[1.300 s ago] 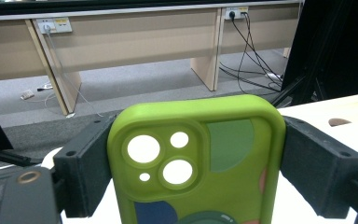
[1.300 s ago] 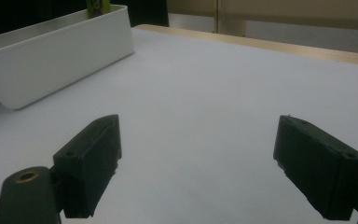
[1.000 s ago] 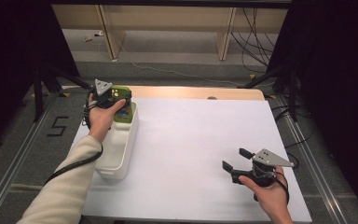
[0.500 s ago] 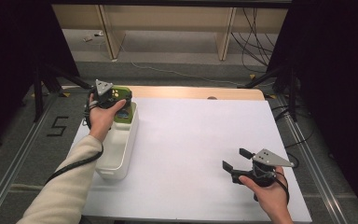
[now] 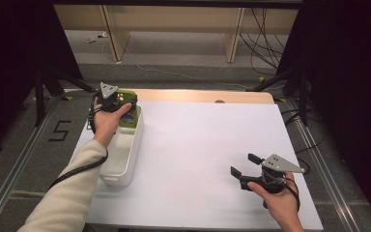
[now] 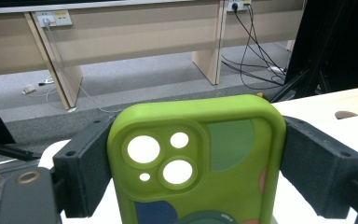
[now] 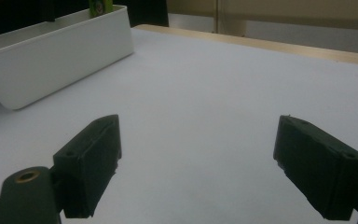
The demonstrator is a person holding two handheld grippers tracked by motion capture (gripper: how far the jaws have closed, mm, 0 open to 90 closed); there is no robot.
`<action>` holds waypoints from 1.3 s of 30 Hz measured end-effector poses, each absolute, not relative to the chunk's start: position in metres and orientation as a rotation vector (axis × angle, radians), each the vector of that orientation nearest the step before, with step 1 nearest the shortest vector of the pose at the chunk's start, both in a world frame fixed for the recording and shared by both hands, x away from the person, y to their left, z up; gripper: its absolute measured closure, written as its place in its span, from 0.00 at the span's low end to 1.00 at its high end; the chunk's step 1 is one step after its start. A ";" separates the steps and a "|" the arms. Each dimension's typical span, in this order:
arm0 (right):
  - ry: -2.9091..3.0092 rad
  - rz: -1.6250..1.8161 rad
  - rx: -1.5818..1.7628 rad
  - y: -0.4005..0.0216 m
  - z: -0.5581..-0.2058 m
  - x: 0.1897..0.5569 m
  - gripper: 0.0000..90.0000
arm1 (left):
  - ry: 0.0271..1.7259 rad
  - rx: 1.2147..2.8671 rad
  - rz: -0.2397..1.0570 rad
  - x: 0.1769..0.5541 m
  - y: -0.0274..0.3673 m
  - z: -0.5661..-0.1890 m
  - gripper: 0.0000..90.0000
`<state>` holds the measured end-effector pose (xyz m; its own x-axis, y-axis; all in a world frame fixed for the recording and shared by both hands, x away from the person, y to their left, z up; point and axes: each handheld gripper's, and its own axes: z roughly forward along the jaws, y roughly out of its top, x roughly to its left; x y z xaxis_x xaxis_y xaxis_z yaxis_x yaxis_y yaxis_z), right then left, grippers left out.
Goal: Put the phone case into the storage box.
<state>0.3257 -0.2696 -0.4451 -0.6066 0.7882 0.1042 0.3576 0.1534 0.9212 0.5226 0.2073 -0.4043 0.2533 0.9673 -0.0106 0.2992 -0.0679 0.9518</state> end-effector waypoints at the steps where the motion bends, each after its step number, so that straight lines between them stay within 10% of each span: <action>1: 2.035 1.445 1.095 -0.270 -0.445 0.325 0.18 | 1.218 1.564 0.873 0.523 0.207 -0.405 0.18; 39: 2.036 1.446 1.097 -0.270 -0.446 0.326 0.18 | 1.241 1.618 0.866 0.531 0.203 -0.416 0.17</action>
<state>0.3258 -0.2696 -0.4455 -0.6056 0.7883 0.1082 0.3615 0.1515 0.9200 0.5309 0.2029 -0.4161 0.2526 0.9675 0.0091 0.3426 -0.0983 0.9343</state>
